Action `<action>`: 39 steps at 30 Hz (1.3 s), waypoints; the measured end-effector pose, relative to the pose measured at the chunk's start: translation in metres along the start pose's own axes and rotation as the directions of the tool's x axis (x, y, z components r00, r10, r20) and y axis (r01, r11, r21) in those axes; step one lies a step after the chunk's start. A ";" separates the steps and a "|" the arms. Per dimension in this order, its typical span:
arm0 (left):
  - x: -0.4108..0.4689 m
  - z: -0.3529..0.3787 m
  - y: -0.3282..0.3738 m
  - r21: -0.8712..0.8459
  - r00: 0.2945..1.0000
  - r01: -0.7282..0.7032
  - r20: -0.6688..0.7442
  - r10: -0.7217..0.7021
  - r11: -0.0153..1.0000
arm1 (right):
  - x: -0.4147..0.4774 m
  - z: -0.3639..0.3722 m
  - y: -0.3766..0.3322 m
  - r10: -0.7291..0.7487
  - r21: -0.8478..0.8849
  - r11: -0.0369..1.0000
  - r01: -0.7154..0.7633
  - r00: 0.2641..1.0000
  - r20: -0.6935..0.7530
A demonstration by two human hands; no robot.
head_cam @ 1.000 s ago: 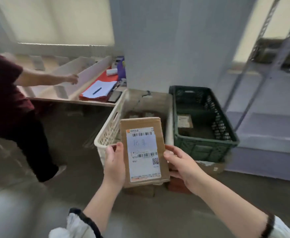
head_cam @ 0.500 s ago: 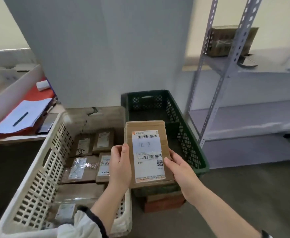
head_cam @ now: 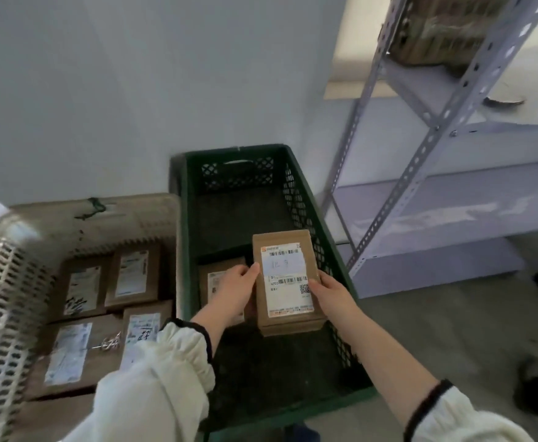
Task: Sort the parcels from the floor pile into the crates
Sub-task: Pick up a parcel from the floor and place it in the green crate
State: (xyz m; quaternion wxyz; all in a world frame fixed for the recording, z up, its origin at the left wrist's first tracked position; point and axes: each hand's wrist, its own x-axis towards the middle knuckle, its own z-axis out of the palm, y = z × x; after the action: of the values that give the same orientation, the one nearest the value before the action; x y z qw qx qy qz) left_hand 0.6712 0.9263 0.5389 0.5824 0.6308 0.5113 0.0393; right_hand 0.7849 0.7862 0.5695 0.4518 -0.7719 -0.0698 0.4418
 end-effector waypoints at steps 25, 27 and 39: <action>0.078 0.029 -0.046 0.409 0.964 0.038 -0.254 0.073 0.912 | 0.122 0.026 0.057 0.109 -0.282 0.956 -0.082 0.991 0.083; 0.079 0.027 -0.047 0.398 0.968 0.040 -0.243 0.063 0.917 | 0.119 0.028 0.057 0.098 -0.303 0.950 -0.073 0.993 0.069; 0.037 -0.004 0.010 0.468 0.971 -0.115 -0.132 0.199 0.876 | 0.090 0.019 -0.033 -0.336 -0.654 0.668 0.356 0.928 0.162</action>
State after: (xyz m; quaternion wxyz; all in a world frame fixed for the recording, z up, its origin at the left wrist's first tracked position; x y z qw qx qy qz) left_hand 0.6918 0.9571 0.5272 0.3650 0.7834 0.5026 0.0210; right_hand 0.8342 0.8630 0.5346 0.2166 -0.8486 -0.3755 0.3033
